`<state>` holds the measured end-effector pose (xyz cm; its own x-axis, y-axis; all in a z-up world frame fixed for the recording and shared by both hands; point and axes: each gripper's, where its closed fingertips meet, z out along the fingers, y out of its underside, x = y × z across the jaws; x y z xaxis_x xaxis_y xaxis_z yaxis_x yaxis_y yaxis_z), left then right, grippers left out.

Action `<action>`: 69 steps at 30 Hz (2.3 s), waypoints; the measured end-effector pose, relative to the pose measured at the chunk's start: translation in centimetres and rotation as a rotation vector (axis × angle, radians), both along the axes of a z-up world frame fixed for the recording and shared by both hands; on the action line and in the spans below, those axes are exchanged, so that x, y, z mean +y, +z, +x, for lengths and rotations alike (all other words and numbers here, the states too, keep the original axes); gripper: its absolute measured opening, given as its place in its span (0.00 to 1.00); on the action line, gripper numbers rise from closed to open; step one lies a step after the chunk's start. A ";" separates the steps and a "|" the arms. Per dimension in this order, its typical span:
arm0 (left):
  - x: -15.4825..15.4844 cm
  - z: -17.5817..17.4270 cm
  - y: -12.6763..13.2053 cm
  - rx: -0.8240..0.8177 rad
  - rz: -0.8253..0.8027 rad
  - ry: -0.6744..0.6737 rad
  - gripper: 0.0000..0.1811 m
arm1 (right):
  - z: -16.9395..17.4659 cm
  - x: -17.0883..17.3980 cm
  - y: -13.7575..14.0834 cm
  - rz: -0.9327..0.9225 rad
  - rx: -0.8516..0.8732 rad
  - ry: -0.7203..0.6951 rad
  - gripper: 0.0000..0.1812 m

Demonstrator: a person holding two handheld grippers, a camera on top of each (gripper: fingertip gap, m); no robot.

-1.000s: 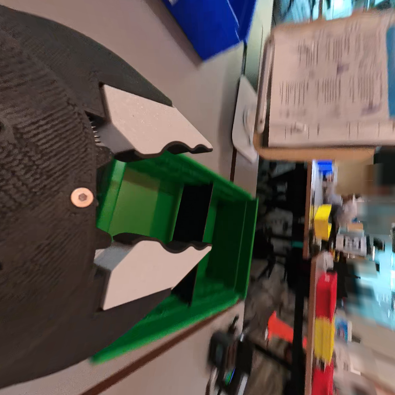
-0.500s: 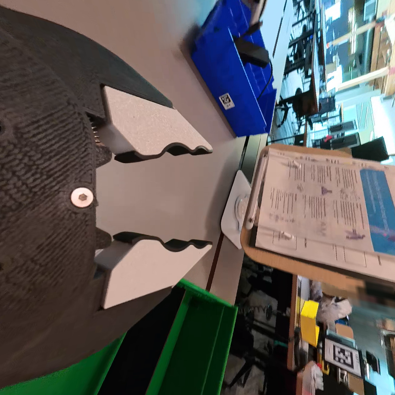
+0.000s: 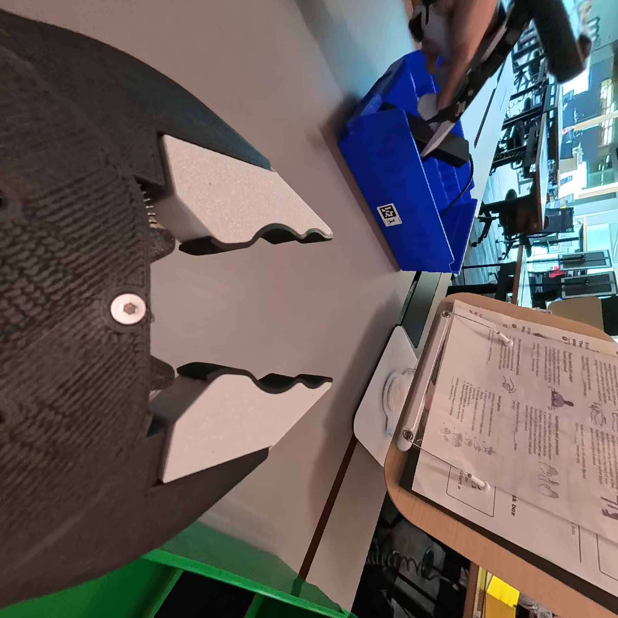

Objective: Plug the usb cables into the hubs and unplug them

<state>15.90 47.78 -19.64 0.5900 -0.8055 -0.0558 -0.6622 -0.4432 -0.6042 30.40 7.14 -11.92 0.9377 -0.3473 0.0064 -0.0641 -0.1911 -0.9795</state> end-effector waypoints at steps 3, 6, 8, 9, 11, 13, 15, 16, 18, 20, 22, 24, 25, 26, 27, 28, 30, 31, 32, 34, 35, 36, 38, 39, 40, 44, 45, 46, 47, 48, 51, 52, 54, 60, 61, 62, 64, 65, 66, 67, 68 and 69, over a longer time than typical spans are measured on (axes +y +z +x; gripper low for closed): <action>0.0 0.7 -1.1 -0.028 -0.115 0.037 0.53 | 0.3 -0.4 0.2 0.016 0.006 -0.001 0.43; 1.2 0.8 -2.0 -0.009 -0.138 0.086 0.50 | 0.6 -0.6 0.2 0.037 0.032 -0.001 0.43; 1.4 1.1 -2.8 -0.009 -0.175 0.102 0.48 | 0.8 -0.7 0.2 0.046 0.045 0.002 0.42; 1.4 1.1 -3.3 0.005 -0.186 0.106 0.47 | 0.8 -0.7 0.2 0.049 0.047 0.003 0.42; 1.6 1.4 -3.6 -0.005 -0.172 0.104 0.46 | 0.9 -0.8 0.2 0.050 0.047 0.002 0.42; 1.8 1.4 -3.7 -0.016 -0.152 0.096 0.45 | 1.0 -0.8 0.1 0.050 0.052 0.004 0.42; 2.1 1.5 -3.9 -0.028 -0.116 0.090 0.42 | 1.1 -0.8 -0.1 0.049 0.059 0.004 0.42; 2.2 1.4 -4.1 -0.025 -0.094 0.080 0.40 | 1.1 -0.7 -0.2 0.048 0.064 0.006 0.42; 2.4 1.5 -4.0 -0.039 -0.082 0.083 0.37 | 1.0 -0.6 -0.4 0.047 0.070 0.012 0.42; 2.4 1.6 -3.7 -0.049 -0.062 0.053 0.34 | 1.0 -0.5 -0.4 0.042 0.064 0.013 0.42; 2.5 1.5 -3.0 -0.056 -0.011 0.024 0.33 | 1.0 -0.6 -0.5 0.031 0.054 0.011 0.41; 2.2 1.8 -1.3 -0.110 0.035 -0.006 0.33 | 1.2 -0.7 -0.5 0.026 0.048 0.005 0.41; 2.1 2.1 0.0 -0.153 0.068 -0.028 0.33 | 1.3 -0.8 -0.5 0.029 0.048 0.003 0.41; 1.7 2.5 1.6 -0.207 0.098 -0.056 0.33 | 1.4 -0.9 -0.4 0.035 0.049 -0.001 0.41; 1.3 2.9 3.4 -0.265 0.119 -0.081 0.33 | 1.5 -1.0 -0.3 0.043 0.053 -0.004 0.41; 0.8 3.3 5.4 -0.324 0.149 -0.112 0.32 | 1.6 -1.1 -0.2 0.052 0.057 -0.005 0.41; -0.8 4.1 10.2 -0.469 0.211 -0.195 0.32 | 1.7 -1.2 0.0 0.067 0.066 -0.005 0.40; -2.0 4.6 12.7 -0.554 0.222 -0.245 0.32 | 1.7 -1.3 0.2 0.074 0.068 -0.005 0.40; -3.2 4.8 15.2 -0.639 0.232 -0.290 0.32 | 1.8 -1.4 0.3 0.079 0.066 -0.008 0.40; -5.9 5.0 20.0 -0.785 0.234 -0.378 0.32 | 2.0 -1.7 0.6 0.088 0.059 -0.015 0.40; -7.5 5.0 22.4 -0.857 0.239 -0.433 0.32 | 2.0 -1.8 0.7 0.093 0.057 -0.017 0.40; -9.2 5.0 24.6 -0.919 0.246 -0.490 0.32 | 2.1 -1.9 0.9 0.099 0.058 -0.019 0.40; -12.7 4.7 28.4 -1.021 0.243 -0.607 0.32 | 2.1 -2.1 1.3 0.117 0.062 -0.015 0.40; -14.5 4.5 30.2 -1.081 0.240 -0.665 0.32 | 2.0 -2.2 1.6 0.131 0.066 -0.009 0.40; -16.2 4.3 31.7 -1.139 0.224 -0.718 0.32 | 1.8 -2.3 2.0 0.152 0.069 0.002 0.40; -21.9 3.3 35.5 -1.372 0.065 -0.910 0.31 | 0.8 -3.2 4.9 0.254 0.066 0.046 0.40; -23.2 3.5 35.3 -1.384 0.041 -0.949 0.31 | 0.4 -3.7 5.9 0.282 0.062 0.059 0.41; -24.4 4.0 34.5 -1.367 0.048 -0.986 0.32 | -0.2 -4.1 7.1 0.313 0.059 0.076 0.41; -25.9 4.5 33.4 -1.338 0.077 -1.031 0.31 | -1.1 -4.5 8.4 0.345 0.052 0.100 0.42; -27.4 4.9 32.0 -1.309 0.111 -1.080 0.31 | -2.0 -5.0 9.7 0.373 0.041 0.125 0.42; -31.7 6.1 27.4 -1.220 0.215 -1.196 0.31 | -5.6 -6.3 13.6 0.430 -0.051 0.185 0.43; -32.9 6.6 25.9 -1.191 0.275 -1.214 0.31 | -6.6 -6.5 14.5 0.437 -0.088 0.178 0.42; -35.1 7.6 23.2 -1.125 0.413 -1.262 0.31 | -8.2 -6.3 15.5 0.434 -0.137 0.168 0.40; -41.0 9.3 18.9 -1.035 0.725 -1.375 0.31 | -8.3 -2.9 13.1 0.332 -0.154 0.119 0.41; -41.7 9.5 18.4 -1.016 0.768 -1.395 0.31 | -8.2 -2.6 12.8 0.342 -0.144 0.131 0.38; -42.4 9.7 17.8 -0.995 0.800 -1.415 0.31 | -8.2 -2.3 12.5 0.354 -0.134 0.147 0.36; -43.2 10.3 17.1 -0.977 0.829 -1.435 0.31 | -7.7 -1.9 11.9 0.357 -0.130 0.147 0.27; -43.3 10.6 16.9 -0.972 0.832 -1.430 0.31 | -7.1 -2.0 11.8 0.363 -0.153 0.119 0.23; -43.2 10.9 16.7 -0.957 0.834 -1.425 0.31 | -7.0 -2.0 11.6 0.356 -0.185 0.131 0.14; -43.1 11.2 16.5 -0.947 0.841 -1.417 0.31 | -6.7 -1.9 11.4 0.355 -0.170 0.129 0.14; -43.0 11.5 16.4 -0.945 0.843 -1.402 0.31 | -6.5 -1.9 11.3 0.367 -0.143 0.133 0.13; -42.9 11.8 16.2 -0.932 0.842 -1.382 0.31 | -6.3 -1.9 11.2 0.381 -0.122 0.129 0.12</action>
